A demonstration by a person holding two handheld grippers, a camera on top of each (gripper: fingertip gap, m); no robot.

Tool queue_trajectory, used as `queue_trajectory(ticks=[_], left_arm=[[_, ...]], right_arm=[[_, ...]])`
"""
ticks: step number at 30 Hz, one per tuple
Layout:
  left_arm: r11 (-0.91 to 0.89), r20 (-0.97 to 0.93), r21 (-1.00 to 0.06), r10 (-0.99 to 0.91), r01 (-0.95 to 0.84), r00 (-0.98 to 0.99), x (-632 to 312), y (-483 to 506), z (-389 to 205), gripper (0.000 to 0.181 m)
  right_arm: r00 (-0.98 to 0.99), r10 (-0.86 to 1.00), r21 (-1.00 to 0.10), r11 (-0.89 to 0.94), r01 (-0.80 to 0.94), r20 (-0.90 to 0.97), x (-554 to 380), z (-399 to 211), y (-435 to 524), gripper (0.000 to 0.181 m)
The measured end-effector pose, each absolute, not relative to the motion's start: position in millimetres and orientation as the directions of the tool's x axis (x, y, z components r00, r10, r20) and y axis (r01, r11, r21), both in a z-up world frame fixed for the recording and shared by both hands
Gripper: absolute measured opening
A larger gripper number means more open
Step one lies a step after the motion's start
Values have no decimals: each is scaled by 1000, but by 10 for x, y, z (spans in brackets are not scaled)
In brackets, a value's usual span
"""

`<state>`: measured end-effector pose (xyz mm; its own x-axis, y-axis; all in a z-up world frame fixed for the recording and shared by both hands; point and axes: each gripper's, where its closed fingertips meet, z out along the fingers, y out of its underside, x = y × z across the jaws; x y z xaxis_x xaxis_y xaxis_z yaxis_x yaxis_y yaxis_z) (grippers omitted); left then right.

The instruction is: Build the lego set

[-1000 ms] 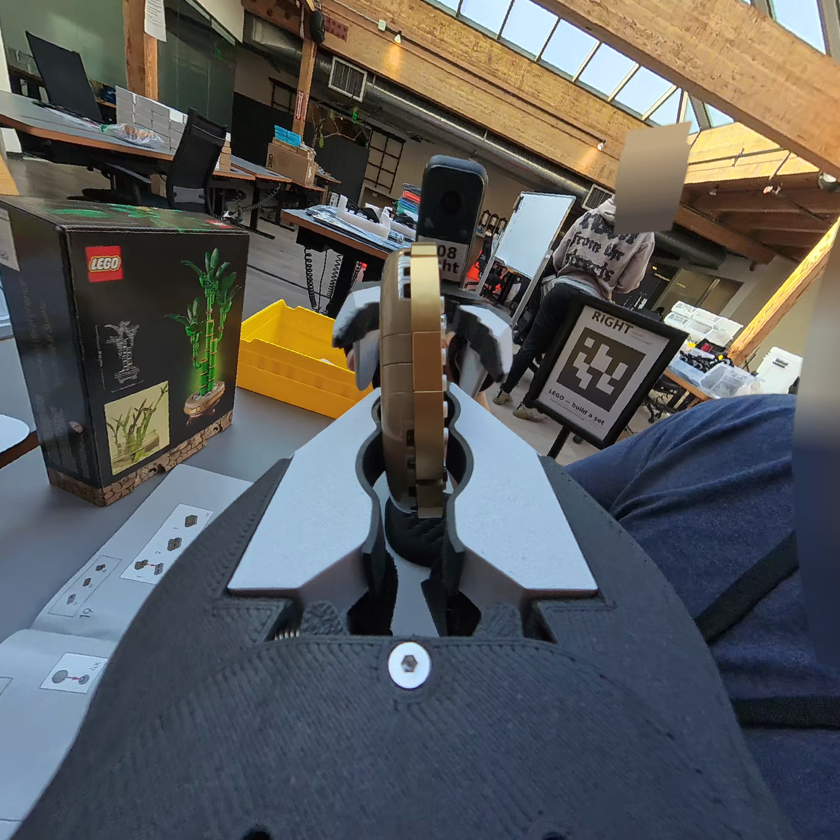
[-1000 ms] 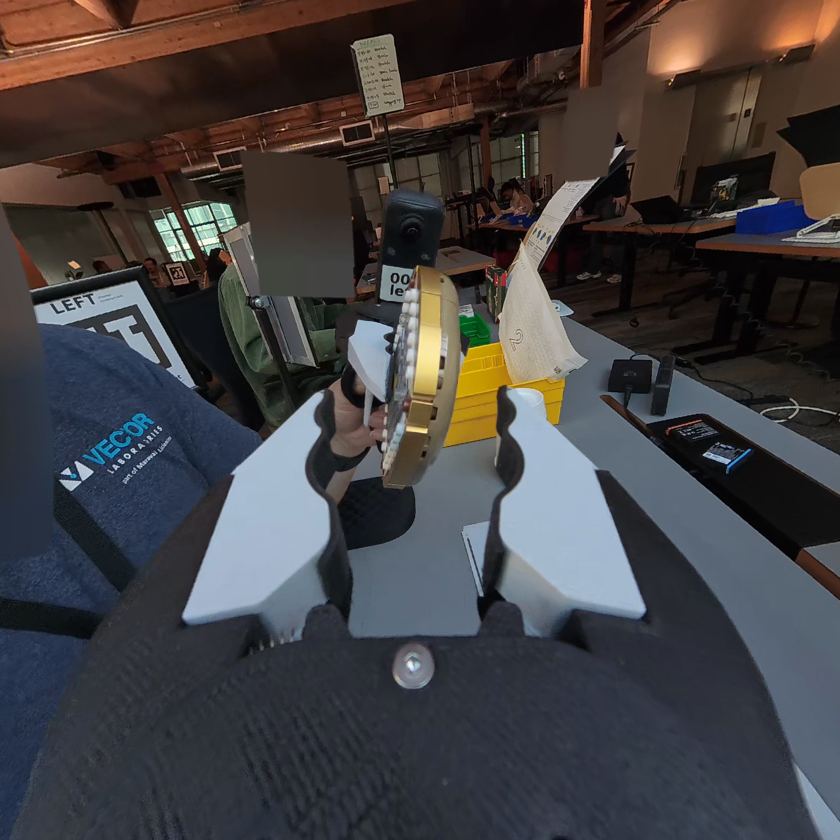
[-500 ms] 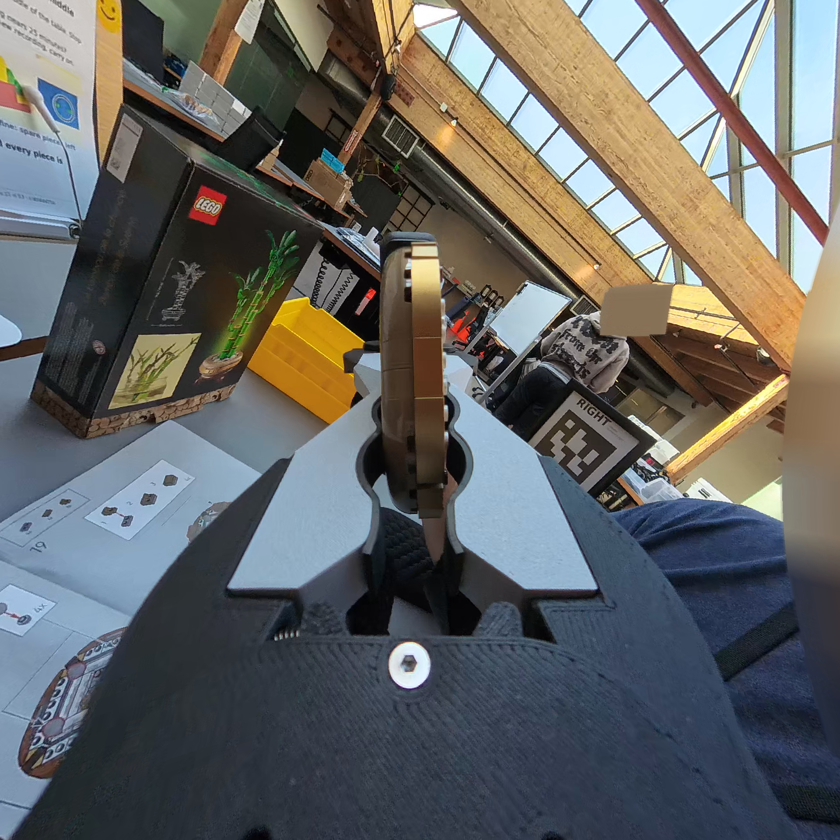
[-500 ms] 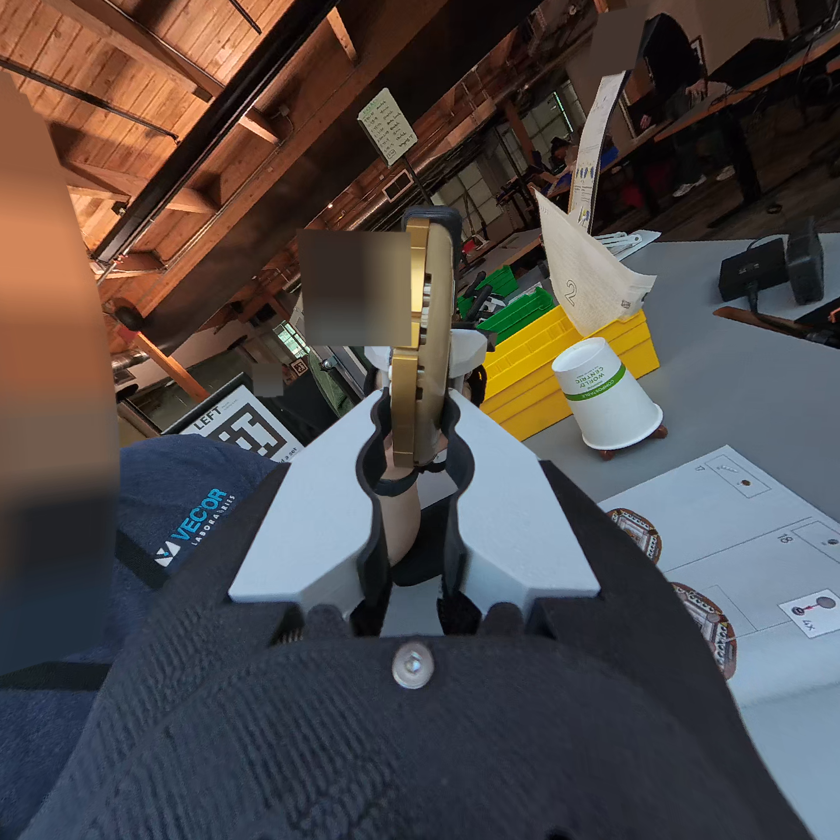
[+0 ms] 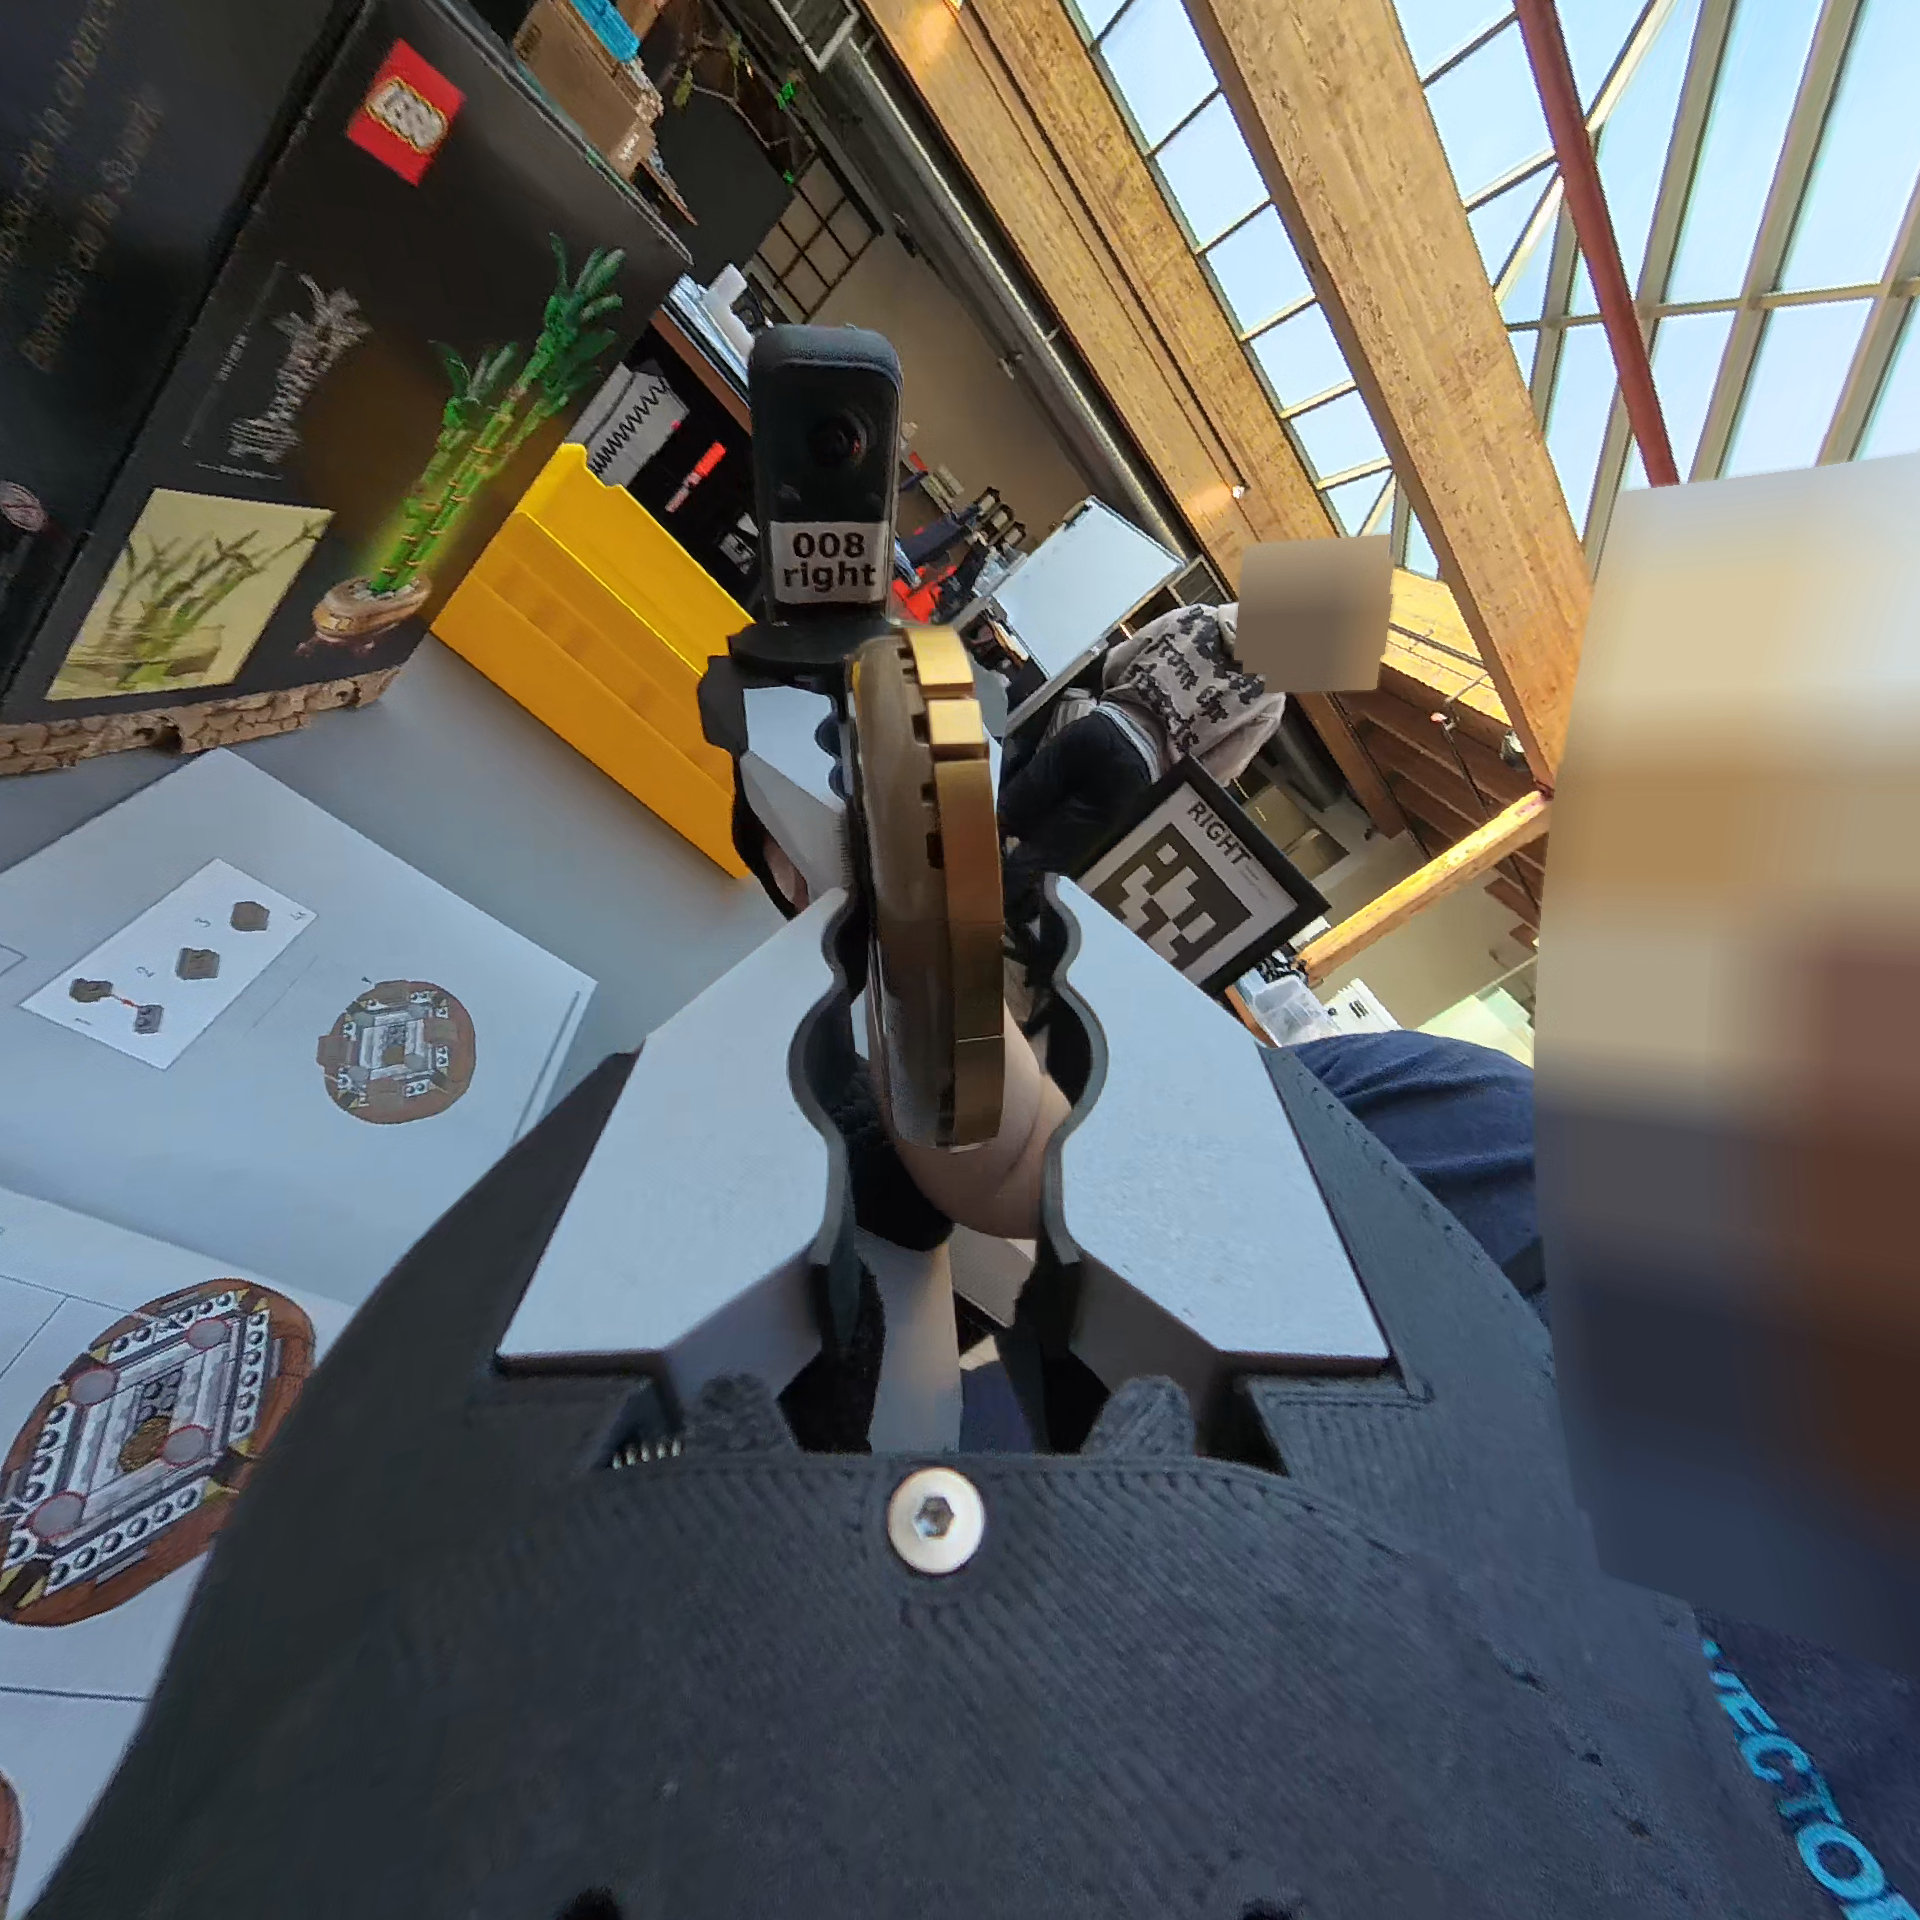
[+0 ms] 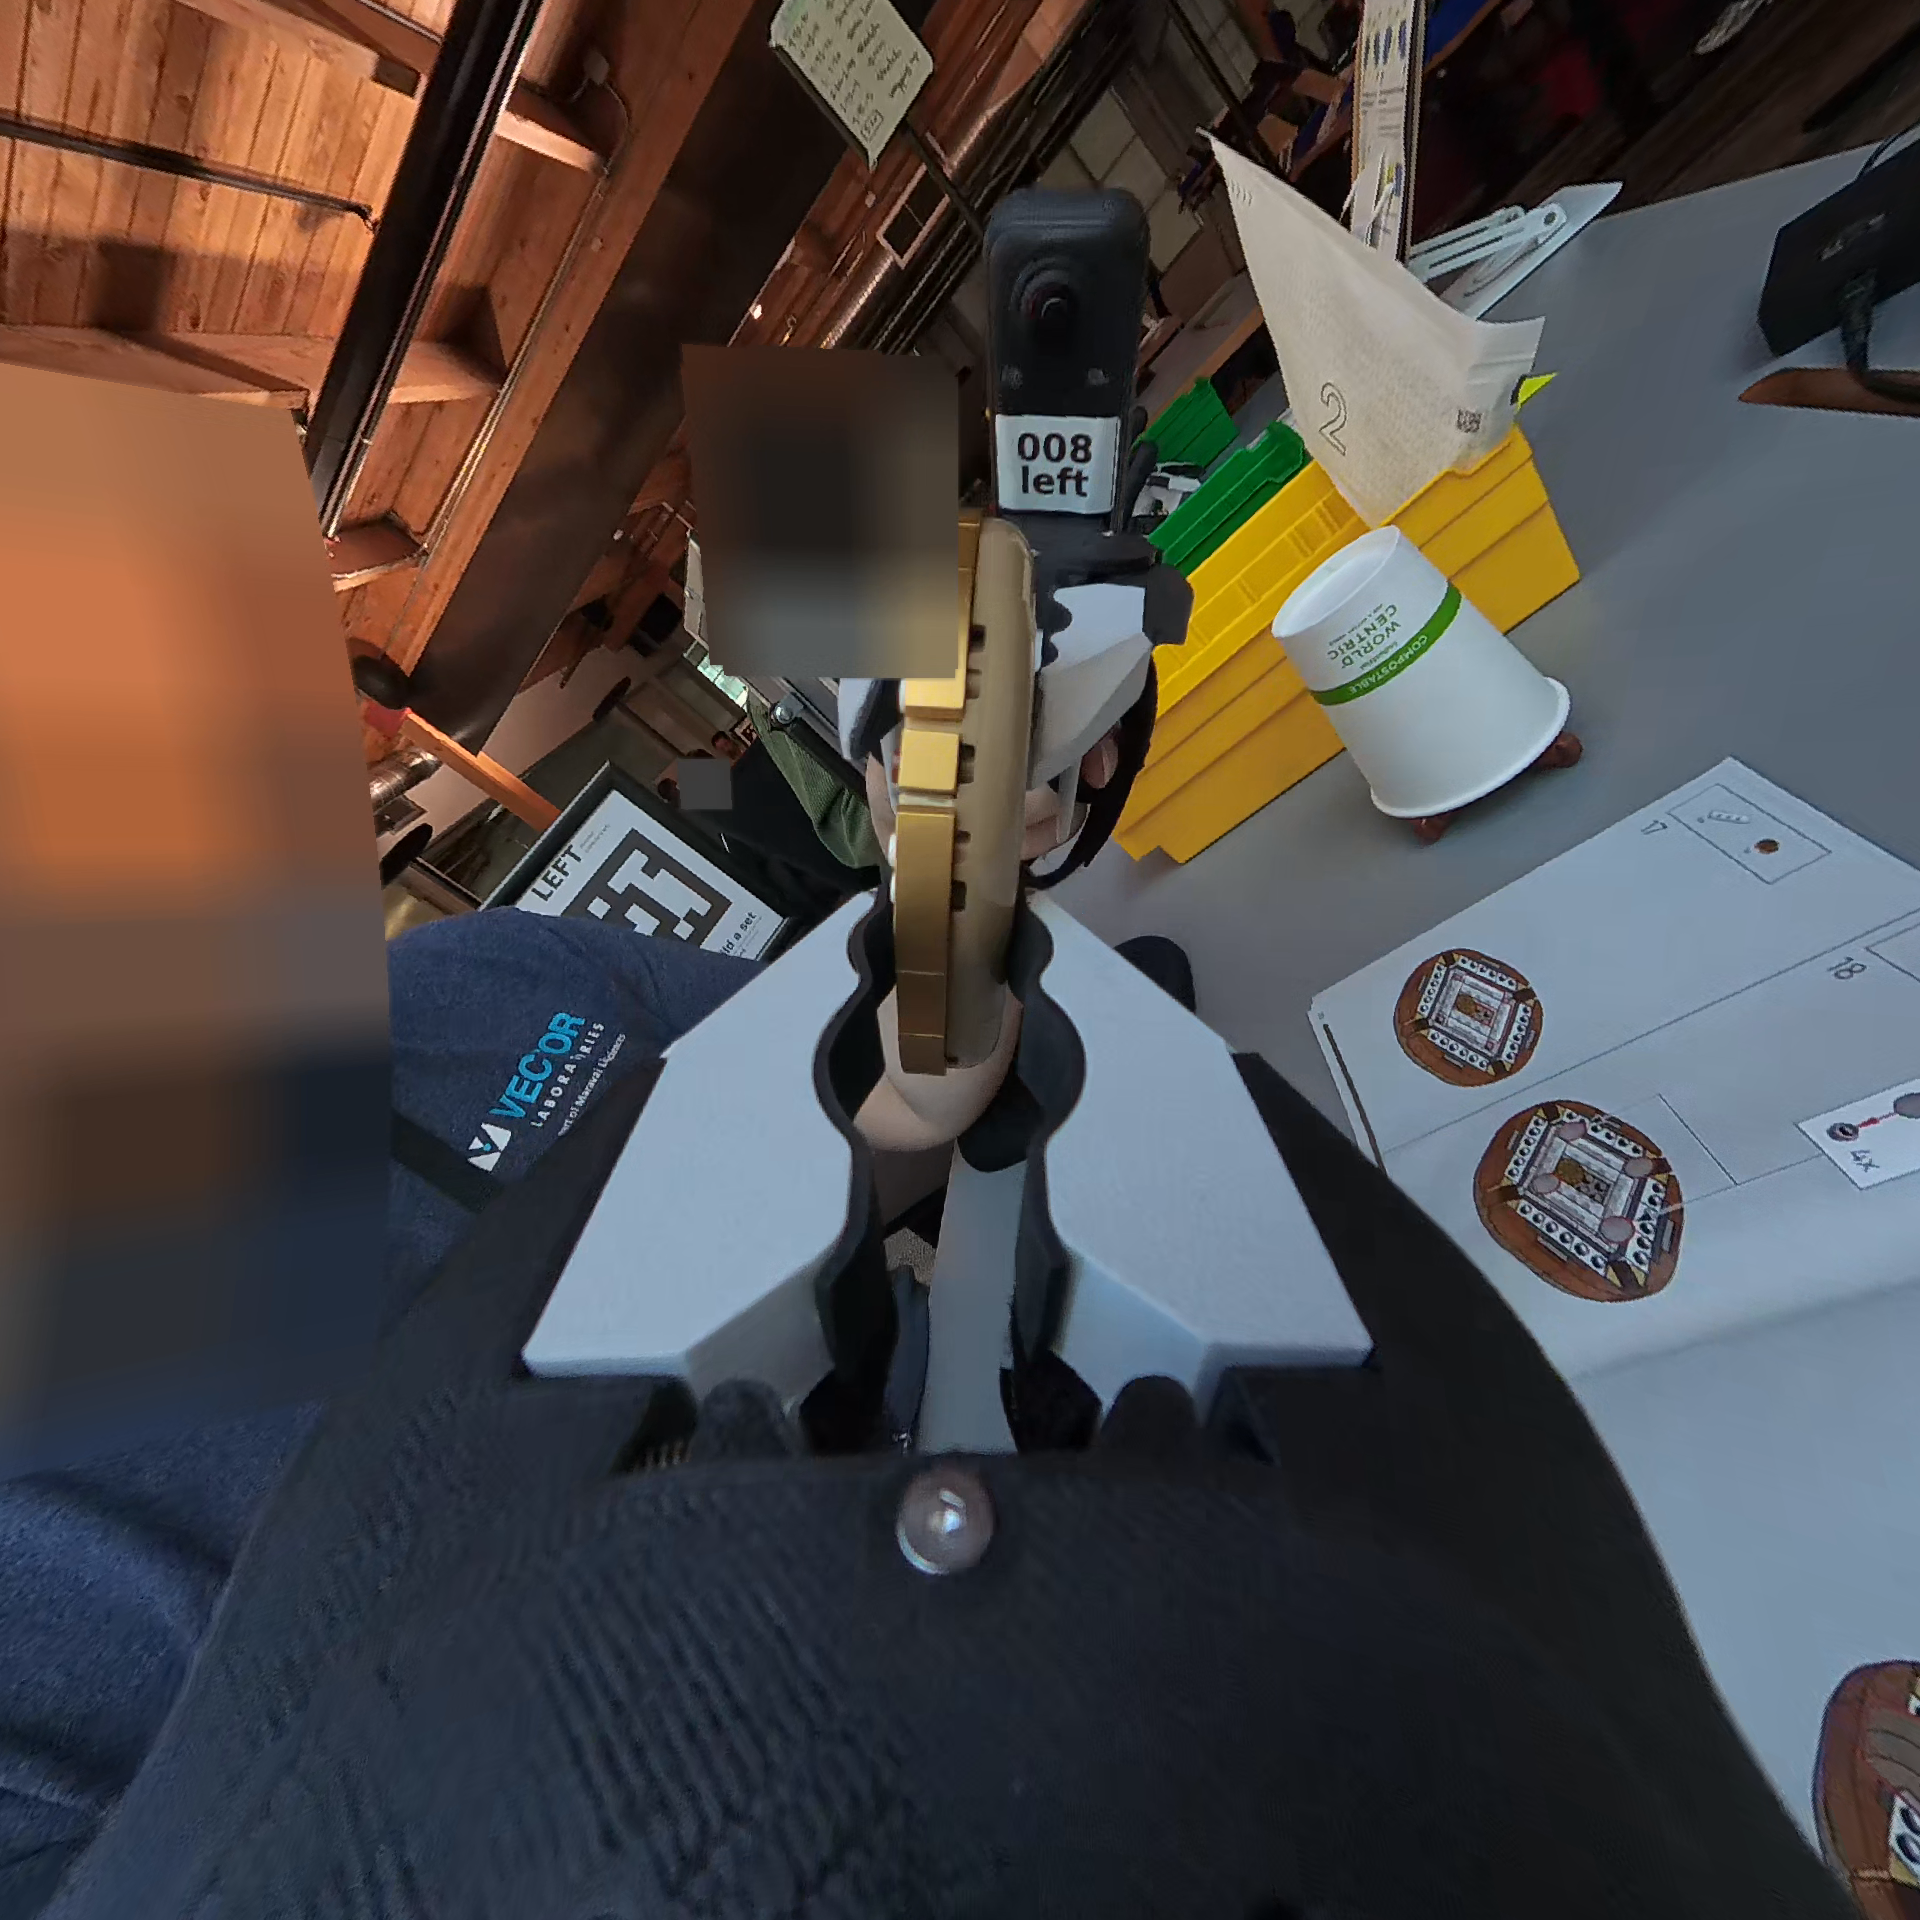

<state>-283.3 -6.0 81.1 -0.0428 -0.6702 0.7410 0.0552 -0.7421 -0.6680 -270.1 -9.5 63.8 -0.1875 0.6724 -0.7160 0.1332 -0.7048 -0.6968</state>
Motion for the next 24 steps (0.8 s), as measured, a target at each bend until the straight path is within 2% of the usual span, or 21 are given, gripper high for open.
queue_trajectory(ticks=[1,4,7,9,14,15,17,21,24], left_arm=[[-750,749,-660,-661,29,-51,-2816,-88,783,32],[-737,738,-674,-675,-51,-15,-2744,-132,640,32],[-693,695,-708,-718,-134,46,-2691,-158,486,24],[-698,702,-695,-711,-175,49,-2650,-192,406,25],[-734,743,-660,-669,-160,3,-2606,-181,387,19],[-733,741,-663,-671,-153,2,-2608,-167,394,19],[-737,743,-659,-669,-147,20,-2627,-127,367,19],[-766,768,-637,-640,-83,18,-2729,-11,392,19],[-783,783,-622,-621,-10,-25,-2863,49,526,19]], right_arm=[[-185,670,-694,-704,150,-719,-2696,614,-109,19],[-160,673,-691,-695,200,-722,-2683,520,-133,19],[-145,683,-696,-681,227,-716,-2659,457,-135,19],[-153,682,-697,-680,227,-715,-2648,452,-137,19],[-150,710,-722,-651,233,-688,-2627,406,-123,21],[-158,725,-741,-639,207,-670,-2628,440,-103,23],[-149,771,-785,-611,100,-619,-2614,567,20,43],[17,904,-904,-426,-41,-427,-2408,695,292,56],[89,951,-955,-293,-47,-296,-2246,869,224,44]])
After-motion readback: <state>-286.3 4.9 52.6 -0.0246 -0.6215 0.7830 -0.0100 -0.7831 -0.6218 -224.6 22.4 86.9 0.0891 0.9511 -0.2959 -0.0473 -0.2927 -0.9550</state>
